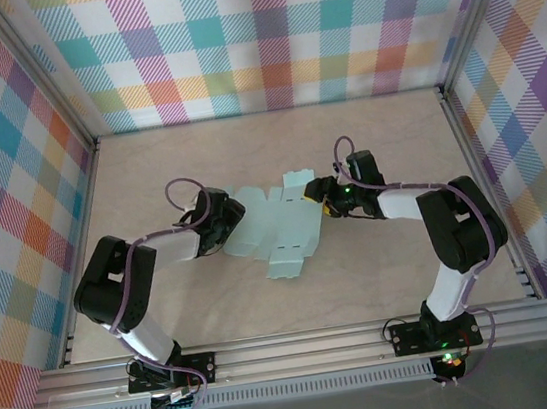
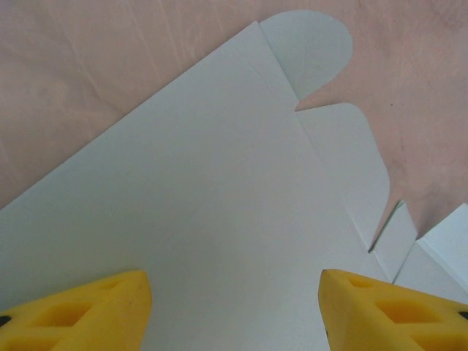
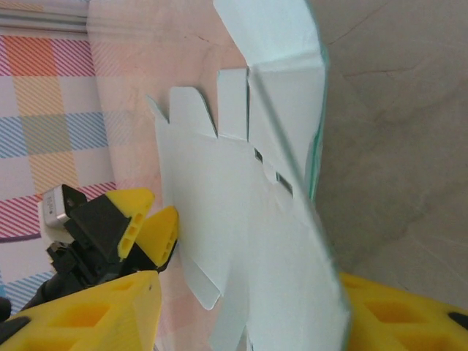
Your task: Fold the paper box
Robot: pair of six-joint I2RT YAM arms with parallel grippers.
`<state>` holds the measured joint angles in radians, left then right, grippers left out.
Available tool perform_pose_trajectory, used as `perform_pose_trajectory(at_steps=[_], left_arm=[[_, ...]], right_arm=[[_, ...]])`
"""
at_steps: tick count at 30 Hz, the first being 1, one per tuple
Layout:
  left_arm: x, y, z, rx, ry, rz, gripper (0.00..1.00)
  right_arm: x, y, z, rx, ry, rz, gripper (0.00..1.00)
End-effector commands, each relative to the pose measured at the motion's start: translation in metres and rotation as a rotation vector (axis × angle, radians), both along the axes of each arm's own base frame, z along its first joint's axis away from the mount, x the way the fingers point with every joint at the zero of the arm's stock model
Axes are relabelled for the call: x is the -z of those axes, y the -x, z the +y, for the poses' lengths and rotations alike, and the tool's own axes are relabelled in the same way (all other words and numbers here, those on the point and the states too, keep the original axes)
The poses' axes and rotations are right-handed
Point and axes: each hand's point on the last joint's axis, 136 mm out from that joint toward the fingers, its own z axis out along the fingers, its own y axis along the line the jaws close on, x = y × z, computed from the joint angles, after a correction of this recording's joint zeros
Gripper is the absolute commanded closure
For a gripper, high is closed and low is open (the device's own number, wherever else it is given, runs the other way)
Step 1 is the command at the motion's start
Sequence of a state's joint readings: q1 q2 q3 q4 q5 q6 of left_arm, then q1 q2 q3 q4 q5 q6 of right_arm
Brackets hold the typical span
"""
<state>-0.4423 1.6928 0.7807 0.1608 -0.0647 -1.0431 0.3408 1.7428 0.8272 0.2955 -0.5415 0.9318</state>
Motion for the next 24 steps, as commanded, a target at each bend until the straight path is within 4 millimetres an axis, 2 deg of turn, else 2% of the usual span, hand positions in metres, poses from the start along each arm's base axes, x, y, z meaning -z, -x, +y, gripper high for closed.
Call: perform_pose_trajectory(at_steps=[1,5,10,17,18,20,24], left_arm=[[0.063,0.051,-0.006,-0.069,0.039,0.273,0.38],[0.063,0.052,-0.008,-0.089,0.03,0.263,0.39],[0.064,0.054,-0.006,-0.103,0.003,0.265,0.39],[0.057,0.051,-0.01,-0.079,-0.008,0.244,0.38],[0.053,0.05,-0.009,-0.07,-0.021,0.229,0.38],[0.038,0.046,-0.005,-0.042,-0.066,0.183,0.34],[-0.012,0.028,0.001,0.061,-0.204,0.057,0.22]], right_arm=[[0.003,0.014,-0.006,-0.007,0.025,-0.016,0.43],[0.008,0.029,-0.015,0.035,0.038,-0.011,0.49],[0.012,0.044,-0.035,0.105,0.1,-0.016,0.62],[0.015,0.041,-0.047,0.12,0.196,-0.035,0.97],[0.014,0.04,-0.048,0.109,0.224,-0.043,1.0],[0.013,0.038,-0.053,0.067,0.296,-0.057,1.0],[0.009,0.036,-0.059,-0.124,0.459,-0.067,1.0]])
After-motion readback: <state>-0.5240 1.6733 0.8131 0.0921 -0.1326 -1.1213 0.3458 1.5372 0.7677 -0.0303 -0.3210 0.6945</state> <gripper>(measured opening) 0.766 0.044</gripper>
